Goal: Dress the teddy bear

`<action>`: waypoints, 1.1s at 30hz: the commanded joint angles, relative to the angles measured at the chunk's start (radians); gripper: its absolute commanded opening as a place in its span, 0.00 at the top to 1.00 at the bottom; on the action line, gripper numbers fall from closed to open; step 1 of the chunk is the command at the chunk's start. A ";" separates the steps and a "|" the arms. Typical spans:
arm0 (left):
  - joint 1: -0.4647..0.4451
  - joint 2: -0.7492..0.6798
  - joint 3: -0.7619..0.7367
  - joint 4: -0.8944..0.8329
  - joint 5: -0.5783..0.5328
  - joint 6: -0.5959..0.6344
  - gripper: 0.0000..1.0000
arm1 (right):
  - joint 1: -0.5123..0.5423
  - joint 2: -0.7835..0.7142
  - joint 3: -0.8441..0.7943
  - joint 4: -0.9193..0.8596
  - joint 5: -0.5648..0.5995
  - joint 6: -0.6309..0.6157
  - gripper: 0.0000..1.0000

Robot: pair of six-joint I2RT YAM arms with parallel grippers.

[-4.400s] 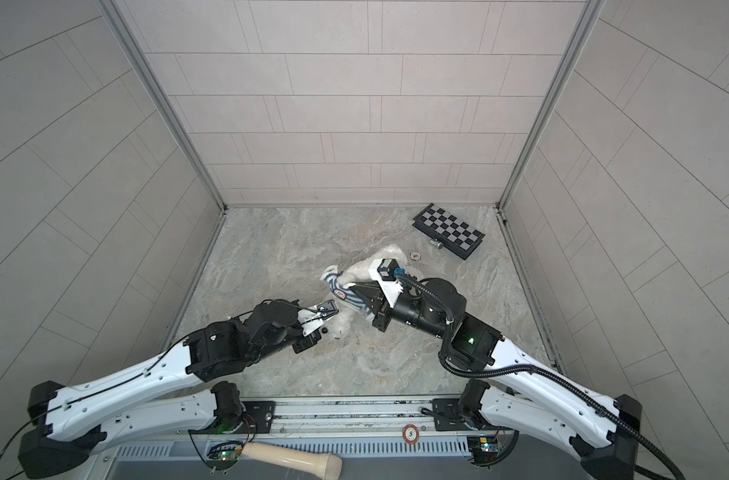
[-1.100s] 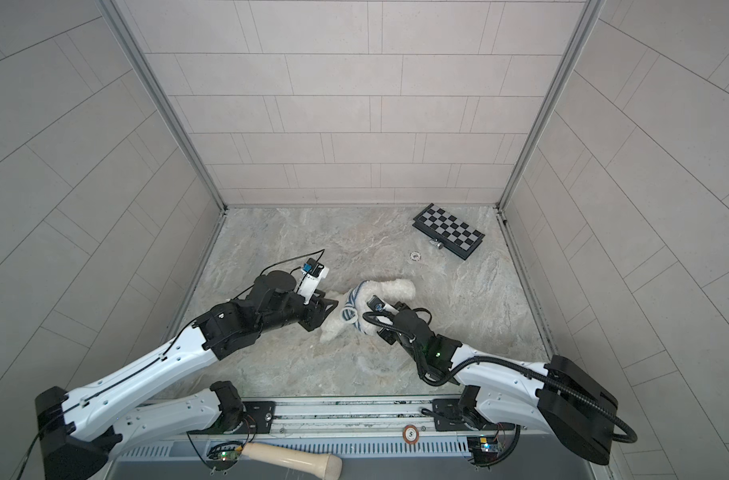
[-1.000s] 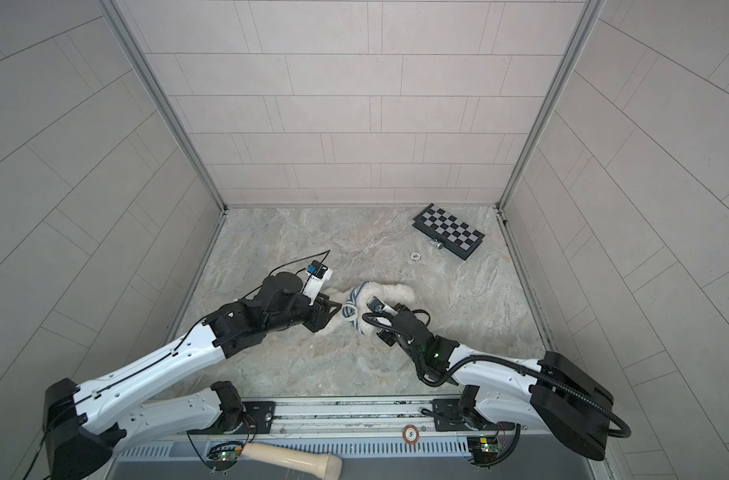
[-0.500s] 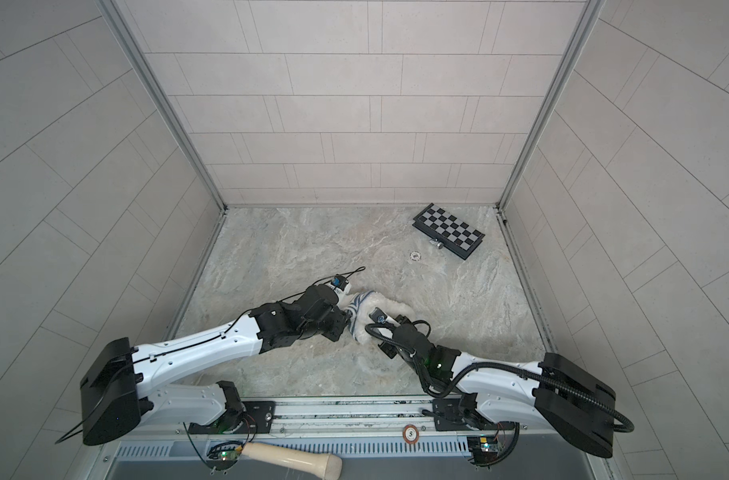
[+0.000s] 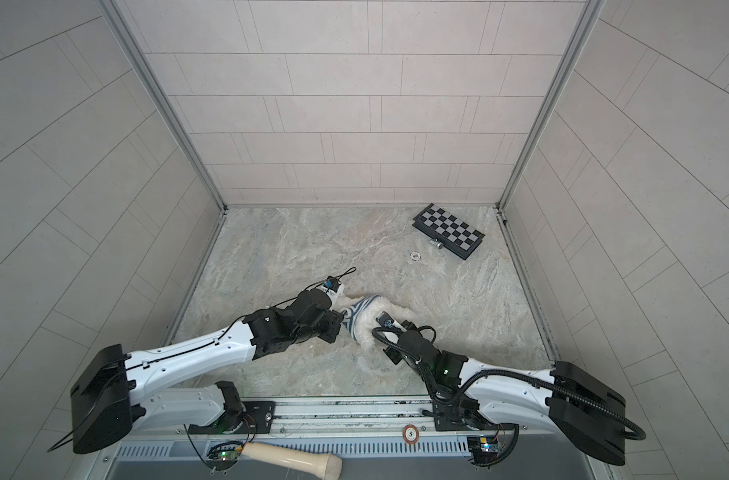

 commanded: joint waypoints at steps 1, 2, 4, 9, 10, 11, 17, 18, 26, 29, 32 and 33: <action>0.001 -0.054 -0.005 -0.029 -0.030 0.006 0.69 | 0.004 0.003 -0.003 0.019 0.023 0.033 1.00; -0.001 -0.072 0.002 -0.053 -0.042 0.010 0.66 | 0.005 0.006 -0.007 0.030 0.021 0.036 1.00; -0.019 -0.100 0.024 -0.111 -0.077 0.017 0.62 | 0.005 0.013 -0.016 0.051 0.018 0.040 1.00; -0.125 -0.092 0.125 -0.197 -0.126 0.024 0.59 | 0.005 0.033 -0.022 0.070 0.013 0.056 1.00; -0.140 -0.074 0.148 -0.198 -0.123 0.021 0.58 | 0.005 0.035 -0.024 0.077 0.014 0.062 0.99; -0.152 -0.053 0.171 -0.200 -0.135 0.014 0.57 | 0.005 0.039 -0.026 0.083 0.015 0.065 0.99; -0.164 0.073 0.231 -0.164 -0.155 -0.012 0.56 | 0.005 0.037 -0.027 0.092 0.011 0.077 0.98; -0.164 0.096 0.239 -0.166 -0.166 -0.013 0.57 | 0.005 0.031 -0.030 0.091 0.012 0.078 0.98; -0.107 0.196 0.215 -0.114 -0.184 -0.035 0.52 | 0.005 -0.002 -0.050 0.074 0.027 0.097 0.98; -0.097 0.197 0.200 -0.085 -0.179 -0.037 0.62 | 0.005 -0.007 -0.052 0.067 0.034 0.097 0.98; -0.089 0.200 0.193 -0.083 -0.181 -0.034 0.70 | 0.005 -0.009 -0.047 0.044 0.031 0.094 0.98; -0.086 0.198 0.188 -0.081 -0.180 -0.035 0.74 | 0.005 -0.009 -0.046 0.038 0.028 0.089 0.98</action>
